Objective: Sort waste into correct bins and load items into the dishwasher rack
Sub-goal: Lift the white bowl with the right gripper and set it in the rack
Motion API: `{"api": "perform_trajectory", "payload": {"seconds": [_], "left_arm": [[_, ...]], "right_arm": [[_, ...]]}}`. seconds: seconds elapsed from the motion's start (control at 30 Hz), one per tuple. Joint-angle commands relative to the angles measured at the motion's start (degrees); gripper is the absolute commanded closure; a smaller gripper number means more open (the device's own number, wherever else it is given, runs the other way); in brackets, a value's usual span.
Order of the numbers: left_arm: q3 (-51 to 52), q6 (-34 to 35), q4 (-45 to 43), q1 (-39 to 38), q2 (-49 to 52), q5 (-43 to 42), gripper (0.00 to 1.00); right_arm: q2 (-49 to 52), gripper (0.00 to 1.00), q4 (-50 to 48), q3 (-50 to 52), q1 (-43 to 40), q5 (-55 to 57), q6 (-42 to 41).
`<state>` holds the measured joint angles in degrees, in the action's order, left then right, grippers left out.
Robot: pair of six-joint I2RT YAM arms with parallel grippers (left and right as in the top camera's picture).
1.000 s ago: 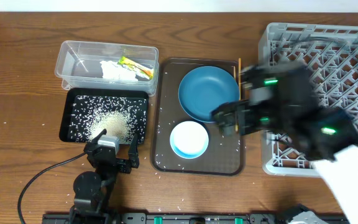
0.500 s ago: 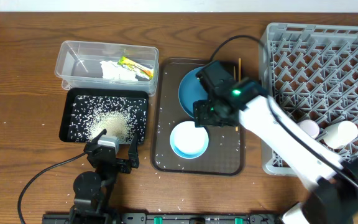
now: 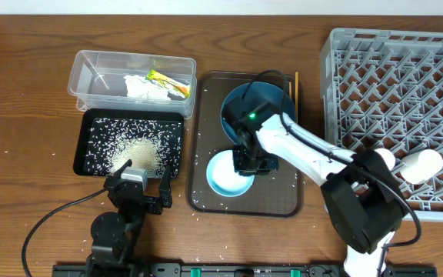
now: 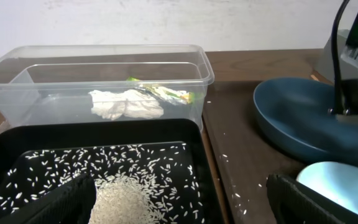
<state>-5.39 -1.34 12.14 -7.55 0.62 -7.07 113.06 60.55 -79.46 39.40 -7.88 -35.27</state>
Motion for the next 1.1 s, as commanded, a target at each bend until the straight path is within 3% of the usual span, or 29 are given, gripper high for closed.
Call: {"api": "perform_trajectory", "payload": {"seconds": [0.0,0.27,0.43,0.6,0.7,0.9,1.07], "left_arm": [[1.5,-0.2,0.4,0.1,-0.4,0.7,0.09],[1.5,-0.2,0.4,0.1,-0.4,0.7,0.09],[1.5,-0.2,0.4,0.1,-0.4,0.7,0.10],[1.5,-0.2,0.4,0.1,-0.4,0.7,0.10],[1.5,-0.2,0.4,0.1,-0.4,0.7,0.09],[1.5,-0.2,0.4,0.1,-0.4,0.7,0.10],[1.5,-0.2,0.3,0.1,-0.4,0.7,0.10]], "right_arm": [[-0.9,0.99,0.3,0.3,-0.3,1.0,-0.9],[-14.1,0.99,1.2,0.3,-1.9,13.7,0.1],[-27.4,0.99,2.7,0.3,-2.1,34.7,-0.7],[-34.3,0.99,6.0,0.3,-5.0,56.9,-7.2],[-34.8,0.99,7.2,0.3,-10.7,63.4,-9.0],[-31.2,0.99,4.0,0.3,-26.3,64.0,-8.8],[-25.9,0.99,0.0,0.3,-33.7,67.7,-8.8]]}}
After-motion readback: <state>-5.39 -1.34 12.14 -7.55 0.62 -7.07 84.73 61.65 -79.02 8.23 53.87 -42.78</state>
